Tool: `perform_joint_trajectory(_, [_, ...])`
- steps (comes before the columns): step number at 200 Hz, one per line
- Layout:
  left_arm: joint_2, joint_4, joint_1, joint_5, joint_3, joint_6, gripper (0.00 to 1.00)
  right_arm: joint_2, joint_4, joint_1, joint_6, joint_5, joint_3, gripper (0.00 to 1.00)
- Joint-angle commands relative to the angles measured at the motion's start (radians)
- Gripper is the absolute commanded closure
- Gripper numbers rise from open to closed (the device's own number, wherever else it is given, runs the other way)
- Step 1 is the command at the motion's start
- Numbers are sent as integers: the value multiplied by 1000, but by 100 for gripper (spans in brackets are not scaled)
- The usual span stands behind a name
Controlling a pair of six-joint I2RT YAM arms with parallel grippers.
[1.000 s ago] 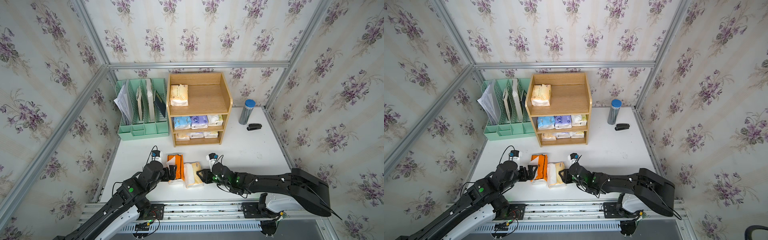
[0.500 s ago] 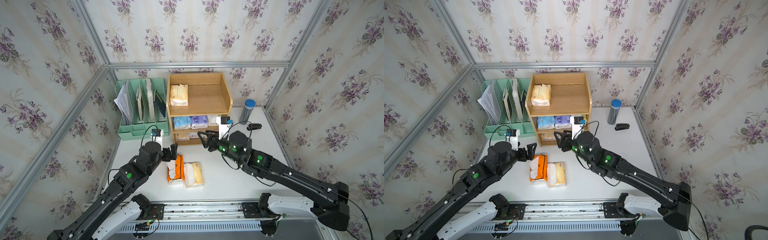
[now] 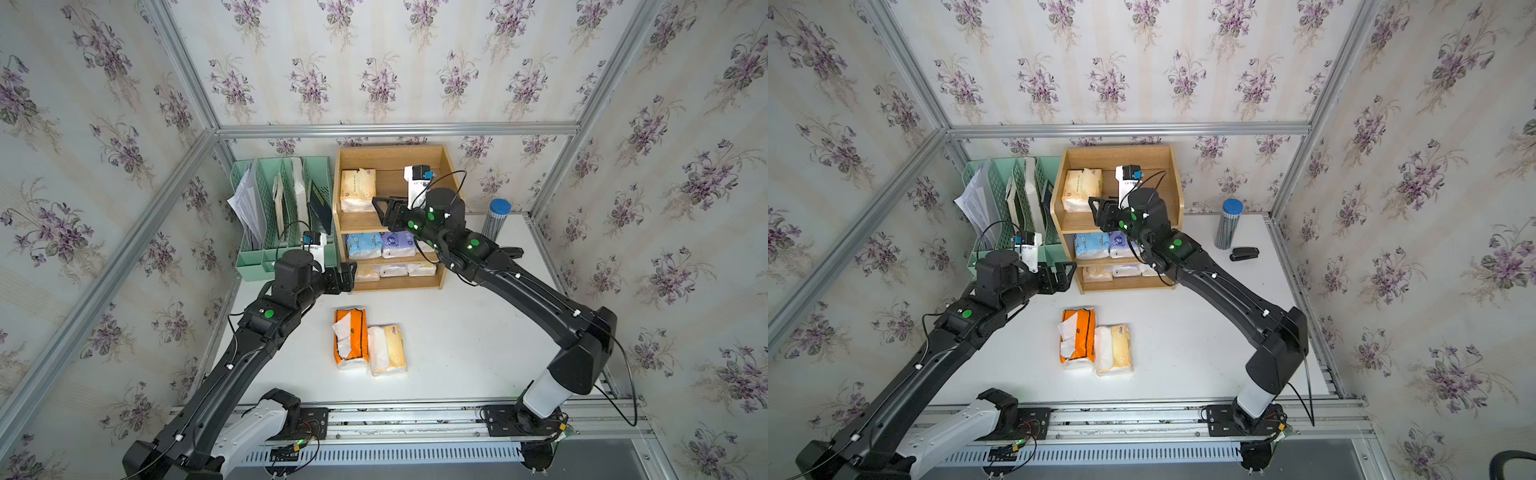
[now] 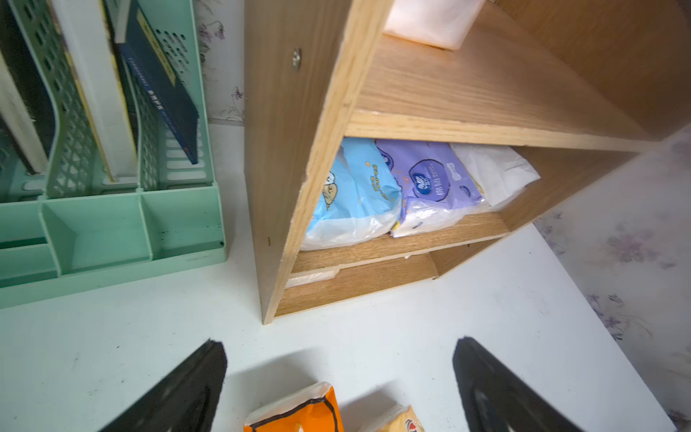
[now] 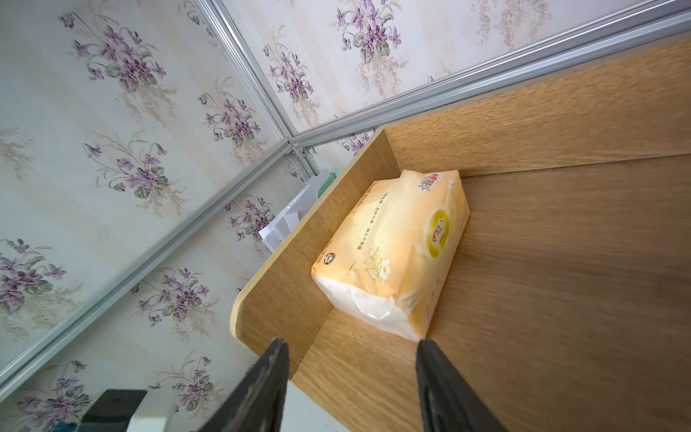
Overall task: Remove the tissue boxes from the shelf
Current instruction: Pick up a box of tissues from the shelf.
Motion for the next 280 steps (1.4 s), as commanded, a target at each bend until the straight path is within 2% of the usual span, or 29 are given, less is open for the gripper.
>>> perform_joint_trajectory(1, [18,38,6,68,6,-15,1,63,-25,-10,-33,2,74,40])
perform_joint_trajectory(65, [-9,19,6,70,-55,-19,1,313,-121,-14,-48,-11,360,40])
perform_joint_trajectory(89, [-28,-16,8,66,-62,-9,1,367,-106,-14,-31,-29,398,41])
perform_joint_trajectory(114, [-55,-34,8,57,-84,-5,1,395,-87,-13,-10,-31,401,46])
perform_joint_trajectory(186, [-116,-67,7,51,-123,-48,1,346,-115,-16,-70,-15,402,91])
perform_joint_trajectory(207, [-122,-63,7,52,-129,-59,1,326,-130,-18,-95,-13,402,100])
perform_joint_trajectory(255, [-105,-98,5,74,-75,-58,1,247,-159,-21,-143,-13,365,100])
perform_joint_trajectory(280, [-129,-101,5,87,-66,-68,1,149,-152,-21,-160,-21,267,100])
